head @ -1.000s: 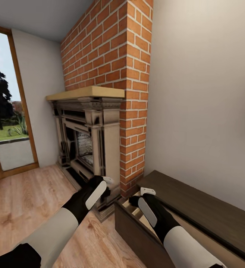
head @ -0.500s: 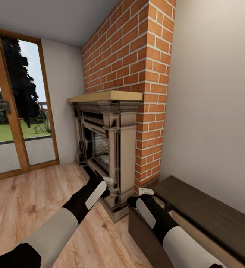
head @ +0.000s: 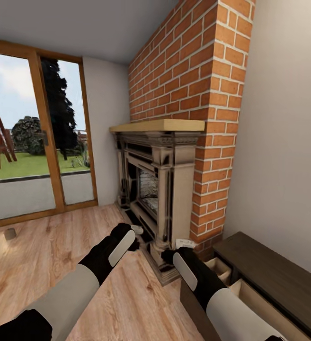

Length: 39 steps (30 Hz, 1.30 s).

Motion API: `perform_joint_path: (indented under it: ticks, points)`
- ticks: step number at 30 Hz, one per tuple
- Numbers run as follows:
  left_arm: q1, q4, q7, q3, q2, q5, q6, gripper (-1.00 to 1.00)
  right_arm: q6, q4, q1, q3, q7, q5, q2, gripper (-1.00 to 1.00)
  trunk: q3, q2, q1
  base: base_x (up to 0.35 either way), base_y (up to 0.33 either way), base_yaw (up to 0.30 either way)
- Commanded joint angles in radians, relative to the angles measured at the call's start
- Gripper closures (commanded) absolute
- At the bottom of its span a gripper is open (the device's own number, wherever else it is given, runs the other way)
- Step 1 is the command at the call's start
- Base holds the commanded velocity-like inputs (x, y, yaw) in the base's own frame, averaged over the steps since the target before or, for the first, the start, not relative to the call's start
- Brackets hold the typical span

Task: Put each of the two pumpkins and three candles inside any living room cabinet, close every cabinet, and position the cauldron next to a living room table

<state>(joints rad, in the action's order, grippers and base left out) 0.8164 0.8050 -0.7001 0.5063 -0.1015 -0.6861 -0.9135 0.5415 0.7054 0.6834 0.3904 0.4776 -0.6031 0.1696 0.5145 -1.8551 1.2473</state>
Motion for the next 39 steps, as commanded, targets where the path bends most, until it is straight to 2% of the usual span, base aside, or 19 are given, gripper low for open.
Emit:
perform_joint_path:
  ticks: [1, 21, 29, 34, 39]
  points:
    - [0.001, 0.0, -0.01, 0.003, 0.0, -0.01, -0.001, -1.0, 0.002, 0.002, 0.001, 0.004, 0.01, -0.011, -0.001, -1.0, 0.001, -0.001, 0.0, 0.0, 0.0, 0.29]
    - [0.004, -0.042, -0.01, -0.002, 0.0, -0.012, -0.002, -1.0, 0.002, 0.002, 0.001, 0.004, 0.01, -0.012, -0.001, -1.0, -0.061, 0.139, -0.077, 0.0, 0.0, 0.29]
    - [0.009, -0.091, -0.01, -0.006, 0.0, -0.012, -0.002, -1.0, 0.002, 0.001, 0.001, 0.004, 0.01, -0.012, 0.0, -1.0, -0.086, 0.195, -0.107, 0.0, 0.0, 0.29]
    - [0.01, -0.101, -0.01, -0.033, 0.0, -0.012, -0.002, -1.0, 0.002, 0.002, 0.001, 0.005, 0.01, -0.011, 0.0, -1.0, -0.102, 0.23, -0.127, 0.0, 0.0, 0.29]
    - [0.027, -0.167, -0.012, -0.058, 0.001, -0.012, -0.002, -1.0, 0.002, 0.002, 0.001, 0.005, 0.01, -0.012, 0.001, -1.0, -0.118, 0.265, -0.146, 0.0, 0.0, 0.29]
